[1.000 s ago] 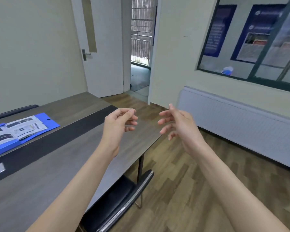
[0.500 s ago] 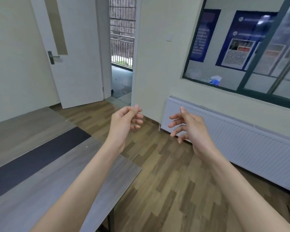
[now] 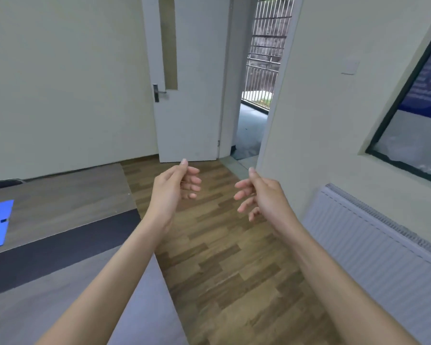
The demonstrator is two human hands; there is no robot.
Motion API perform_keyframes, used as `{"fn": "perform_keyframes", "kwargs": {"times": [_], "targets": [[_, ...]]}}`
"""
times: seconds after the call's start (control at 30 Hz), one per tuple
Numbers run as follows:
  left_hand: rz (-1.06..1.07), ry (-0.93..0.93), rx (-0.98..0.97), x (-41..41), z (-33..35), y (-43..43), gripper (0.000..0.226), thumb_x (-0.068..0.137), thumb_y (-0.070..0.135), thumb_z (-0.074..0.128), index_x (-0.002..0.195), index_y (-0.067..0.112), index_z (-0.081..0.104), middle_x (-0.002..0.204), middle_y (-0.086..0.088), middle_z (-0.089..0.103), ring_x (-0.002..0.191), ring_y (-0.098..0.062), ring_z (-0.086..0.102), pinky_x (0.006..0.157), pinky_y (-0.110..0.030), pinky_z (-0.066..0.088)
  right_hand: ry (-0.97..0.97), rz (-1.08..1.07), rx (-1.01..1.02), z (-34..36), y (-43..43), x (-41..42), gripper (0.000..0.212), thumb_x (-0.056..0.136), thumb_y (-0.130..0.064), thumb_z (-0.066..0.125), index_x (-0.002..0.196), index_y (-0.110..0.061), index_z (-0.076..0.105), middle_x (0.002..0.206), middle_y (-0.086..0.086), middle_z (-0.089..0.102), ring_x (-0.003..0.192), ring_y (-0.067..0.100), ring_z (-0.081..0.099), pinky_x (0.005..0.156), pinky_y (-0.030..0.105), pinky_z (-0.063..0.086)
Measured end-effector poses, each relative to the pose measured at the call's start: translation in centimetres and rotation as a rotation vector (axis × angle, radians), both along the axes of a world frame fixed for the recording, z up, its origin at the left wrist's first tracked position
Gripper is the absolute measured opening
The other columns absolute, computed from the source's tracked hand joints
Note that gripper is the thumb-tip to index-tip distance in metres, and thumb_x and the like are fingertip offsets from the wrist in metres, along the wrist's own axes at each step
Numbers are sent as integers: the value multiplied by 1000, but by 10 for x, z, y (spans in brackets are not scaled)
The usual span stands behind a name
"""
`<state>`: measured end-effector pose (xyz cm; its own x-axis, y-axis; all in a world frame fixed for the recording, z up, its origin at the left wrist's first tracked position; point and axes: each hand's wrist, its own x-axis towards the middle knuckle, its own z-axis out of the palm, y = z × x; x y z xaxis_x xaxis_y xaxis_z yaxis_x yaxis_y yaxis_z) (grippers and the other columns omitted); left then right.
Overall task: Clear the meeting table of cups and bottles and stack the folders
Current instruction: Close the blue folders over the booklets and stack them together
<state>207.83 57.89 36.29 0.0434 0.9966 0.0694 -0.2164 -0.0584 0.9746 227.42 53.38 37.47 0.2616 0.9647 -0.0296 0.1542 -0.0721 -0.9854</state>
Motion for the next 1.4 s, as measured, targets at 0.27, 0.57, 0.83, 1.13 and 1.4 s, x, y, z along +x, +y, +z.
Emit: {"fn": "perform_keyframes", "kwargs": {"times": [0.27, 0.57, 0.83, 1.13, 1.4], "targets": [[214, -25, -34, 30, -26, 193, 54, 106, 43, 40, 93, 3, 73, 74, -10, 69, 57, -16, 64, 56, -28, 52, -44, 165, -8, -31, 228, 40, 52, 104, -46, 41, 92, -8, 73, 78, 12, 74, 52, 21, 65, 39, 26, 44], [408, -81, -49, -4, -3, 379, 68, 103, 56, 32, 90, 4, 73, 71, -10, 69, 60, -22, 63, 56, -31, 53, -6, 385, 4, -5, 459, 2, 52, 106, -44, 39, 92, -6, 71, 76, 12, 73, 49, 19, 64, 36, 24, 43], [595, -83, -1, -55, -7, 531, 73, 101, 62, 31, 92, 2, 73, 75, -15, 68, 62, -25, 62, 61, -35, 51, 62, 639, 28, -8, 667, -69, 52, 105, -44, 41, 90, -5, 71, 73, 10, 71, 47, 20, 62, 34, 23, 40], [907, 4, -37, -136, -8, 735, 69, 102, 58, 31, 89, 4, 72, 72, -12, 68, 63, -24, 63, 58, -31, 52, 102, 900, 26, -13, 929, -181, 50, 106, -42, 40, 84, -8, 70, 68, 9, 69, 43, 19, 60, 31, 23, 39], [1141, 36, -46, -250, -4, 854, 70, 104, 55, 31, 88, 2, 73, 71, -13, 68, 60, -21, 64, 56, -30, 53, 41, 1193, 8, -6, 1068, -331, 54, 105, -45, 39, 88, -6, 72, 73, 12, 70, 50, 23, 62, 33, 23, 39]]}}
